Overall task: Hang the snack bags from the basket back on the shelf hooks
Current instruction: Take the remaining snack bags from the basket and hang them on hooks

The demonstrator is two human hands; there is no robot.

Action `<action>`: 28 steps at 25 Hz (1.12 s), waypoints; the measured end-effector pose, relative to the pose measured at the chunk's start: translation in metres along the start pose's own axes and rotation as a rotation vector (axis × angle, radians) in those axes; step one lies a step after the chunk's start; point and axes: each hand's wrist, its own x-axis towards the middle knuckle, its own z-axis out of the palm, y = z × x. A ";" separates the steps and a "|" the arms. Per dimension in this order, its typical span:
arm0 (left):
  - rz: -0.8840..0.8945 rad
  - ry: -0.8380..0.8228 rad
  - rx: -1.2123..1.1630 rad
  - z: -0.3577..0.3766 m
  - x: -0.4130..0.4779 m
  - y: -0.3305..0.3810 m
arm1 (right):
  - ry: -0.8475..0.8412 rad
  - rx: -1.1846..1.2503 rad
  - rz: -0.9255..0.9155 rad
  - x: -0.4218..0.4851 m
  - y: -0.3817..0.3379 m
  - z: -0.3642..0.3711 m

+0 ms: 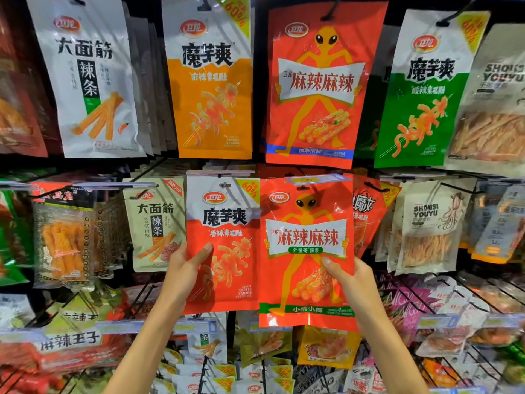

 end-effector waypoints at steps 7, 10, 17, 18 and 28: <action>-0.002 -0.007 0.001 0.000 0.002 -0.001 | 0.026 0.013 0.018 0.004 0.003 -0.004; -0.005 -0.010 0.000 -0.003 0.004 -0.004 | 0.028 0.020 0.039 0.011 0.006 -0.003; 0.010 -0.029 0.042 0.000 0.016 -0.004 | 0.001 0.010 0.059 0.047 0.011 0.005; 0.007 -0.037 0.056 0.000 0.019 -0.004 | 0.012 0.019 0.078 0.054 0.015 0.006; 0.004 -0.089 0.131 -0.002 0.037 -0.018 | -0.082 -0.045 0.139 0.073 0.048 0.011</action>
